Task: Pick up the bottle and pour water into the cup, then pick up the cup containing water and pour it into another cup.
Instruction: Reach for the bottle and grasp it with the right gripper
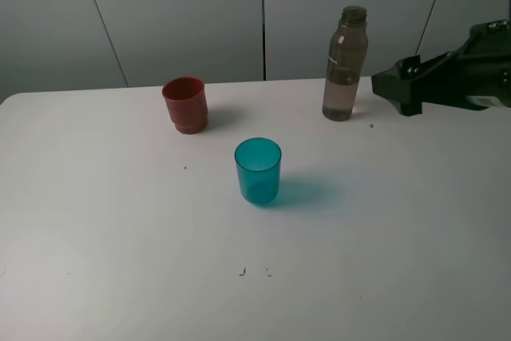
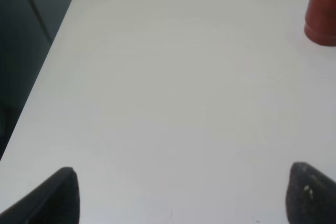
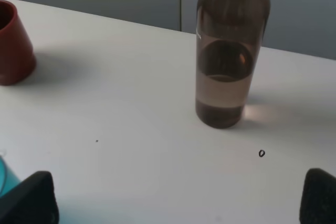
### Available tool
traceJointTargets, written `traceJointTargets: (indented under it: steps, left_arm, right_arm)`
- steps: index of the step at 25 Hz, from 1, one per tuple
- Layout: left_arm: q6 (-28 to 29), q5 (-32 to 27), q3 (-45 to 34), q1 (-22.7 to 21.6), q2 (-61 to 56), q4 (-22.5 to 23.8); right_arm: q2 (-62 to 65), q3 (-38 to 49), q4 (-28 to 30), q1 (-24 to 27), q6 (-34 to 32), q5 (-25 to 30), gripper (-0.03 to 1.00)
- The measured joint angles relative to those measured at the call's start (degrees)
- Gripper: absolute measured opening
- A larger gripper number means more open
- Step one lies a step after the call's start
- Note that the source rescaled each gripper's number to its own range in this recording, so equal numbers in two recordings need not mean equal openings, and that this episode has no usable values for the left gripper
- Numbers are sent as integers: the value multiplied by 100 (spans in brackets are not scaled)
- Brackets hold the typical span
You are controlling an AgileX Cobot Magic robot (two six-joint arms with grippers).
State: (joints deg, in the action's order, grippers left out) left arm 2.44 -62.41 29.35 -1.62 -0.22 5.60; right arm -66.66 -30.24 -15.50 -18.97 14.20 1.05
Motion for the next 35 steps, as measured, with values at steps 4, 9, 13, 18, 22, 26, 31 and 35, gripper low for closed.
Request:
traceJointTargets:
  steps: [4, 9, 13, 18, 22, 26, 31, 35]
  left_arm:
    - [0, 0, 0, 0, 0, 0]
    - [0, 0, 0, 0, 0, 0]
    - [12, 0, 0, 0, 0, 0]
    - [21, 0, 0, 0, 0, 0]
    - [21, 0, 0, 0, 0, 0]
    - [21, 0, 0, 0, 0, 0]
    - [21, 0, 0, 0, 0, 0]
    - [21, 0, 0, 0, 0, 0]
  right_arm:
    - [-916, 5, 25, -18, 24, -861, 100]
    - [-1952, 16, 308, -18, -125, -1619, 100]
    - [-2689, 16, 596, -18, -544, -2531, 100]
    - [-3420, 16, 810, 160, -1109, -3905, 100]
    - [-3974, -129, 1010, 272, -1357, -4300, 100]
    - [-4534, -475, 1315, 289, -1420, -4462, 100]
    - [-5143, -1006, 1358, 289, -1420, -4535, 100]
    - [-5413, -1358, 1370, 289, -1420, -4547, 100]
